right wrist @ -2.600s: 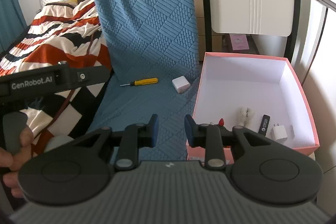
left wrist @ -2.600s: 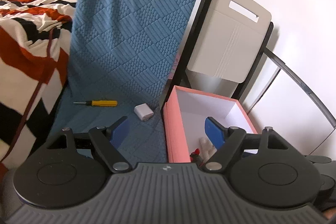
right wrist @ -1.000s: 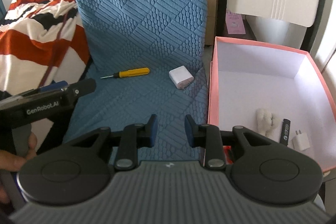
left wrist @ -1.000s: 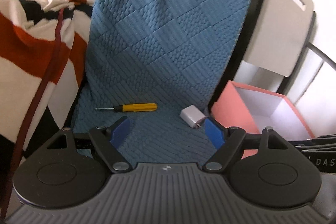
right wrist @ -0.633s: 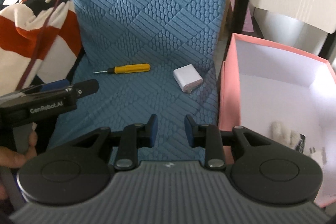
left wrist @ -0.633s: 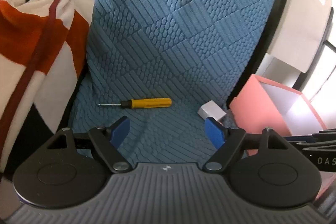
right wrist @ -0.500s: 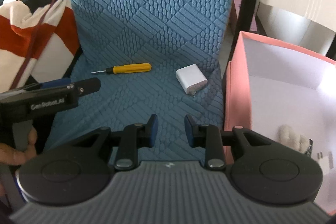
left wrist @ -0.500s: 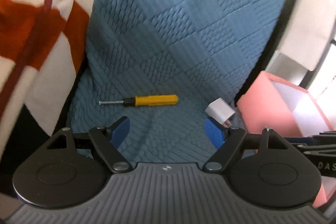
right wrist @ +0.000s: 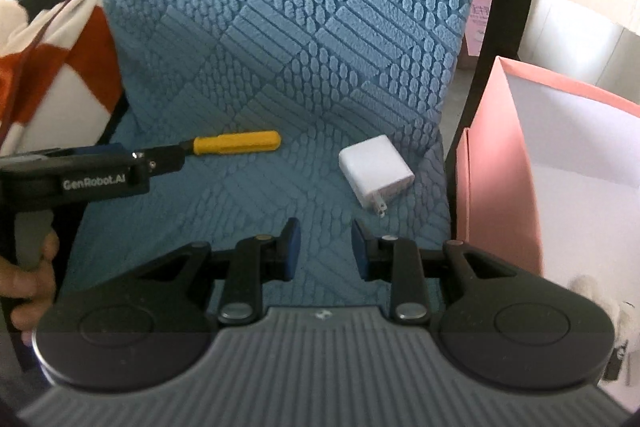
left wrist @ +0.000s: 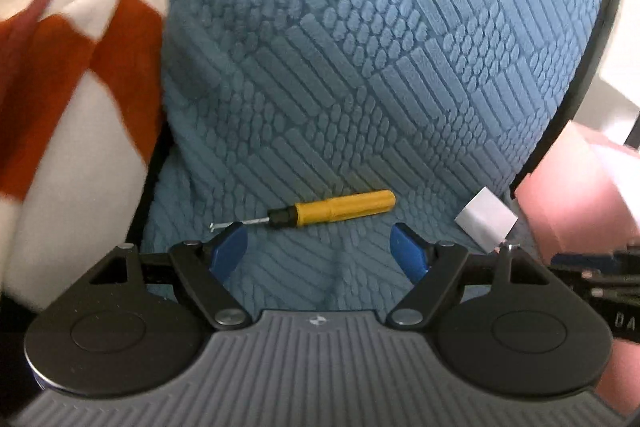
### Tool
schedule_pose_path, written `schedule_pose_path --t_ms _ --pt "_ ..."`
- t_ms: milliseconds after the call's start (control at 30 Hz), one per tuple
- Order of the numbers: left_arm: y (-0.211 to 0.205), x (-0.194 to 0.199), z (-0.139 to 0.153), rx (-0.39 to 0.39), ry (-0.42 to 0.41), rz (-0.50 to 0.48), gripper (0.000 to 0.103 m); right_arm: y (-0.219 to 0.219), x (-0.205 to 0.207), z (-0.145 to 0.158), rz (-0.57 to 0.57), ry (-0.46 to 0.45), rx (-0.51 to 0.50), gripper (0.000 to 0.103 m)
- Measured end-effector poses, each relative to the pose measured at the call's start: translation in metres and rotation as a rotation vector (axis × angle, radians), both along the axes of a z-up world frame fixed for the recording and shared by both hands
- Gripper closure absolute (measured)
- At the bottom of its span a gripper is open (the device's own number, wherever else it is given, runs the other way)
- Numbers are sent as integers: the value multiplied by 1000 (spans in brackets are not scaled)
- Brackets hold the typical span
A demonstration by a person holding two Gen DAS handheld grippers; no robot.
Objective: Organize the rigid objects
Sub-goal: 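Move the left tool to the yellow screwdriver while the right tool approaches the white charger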
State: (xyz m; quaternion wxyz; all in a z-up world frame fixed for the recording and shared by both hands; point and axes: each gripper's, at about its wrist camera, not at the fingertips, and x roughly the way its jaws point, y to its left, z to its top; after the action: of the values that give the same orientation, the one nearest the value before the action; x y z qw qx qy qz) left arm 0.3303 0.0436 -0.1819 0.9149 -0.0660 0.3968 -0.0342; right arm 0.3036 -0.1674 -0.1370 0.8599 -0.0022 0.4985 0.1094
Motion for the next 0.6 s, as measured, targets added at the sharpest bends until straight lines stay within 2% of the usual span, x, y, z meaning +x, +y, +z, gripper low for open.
schedule_pose_path --t_ms 200,367,400,433,500,533,600 --pt "6 27 -9 25 24 -63 21 0 18 -10 -10 -38 -23 72" --pt "7 42 -12 61 13 -157 21 1 35 -19 29 -37 -13 71" --pt "8 45 -12 60 5 -178 21 2 39 -20 35 -38 -20 63" --pt "10 47 -12 53 3 -194 21 2 43 -22 40 -36 -26 50" --pt "13 51 -14 46 13 -210 21 3 52 -24 49 -27 -26 34" --pt "14 54 -17 42 19 -211 21 2 57 -26 49 -19 -24 30" --pt "14 57 -19 35 22 -230 21 2 65 -28 44 -10 -20 30"
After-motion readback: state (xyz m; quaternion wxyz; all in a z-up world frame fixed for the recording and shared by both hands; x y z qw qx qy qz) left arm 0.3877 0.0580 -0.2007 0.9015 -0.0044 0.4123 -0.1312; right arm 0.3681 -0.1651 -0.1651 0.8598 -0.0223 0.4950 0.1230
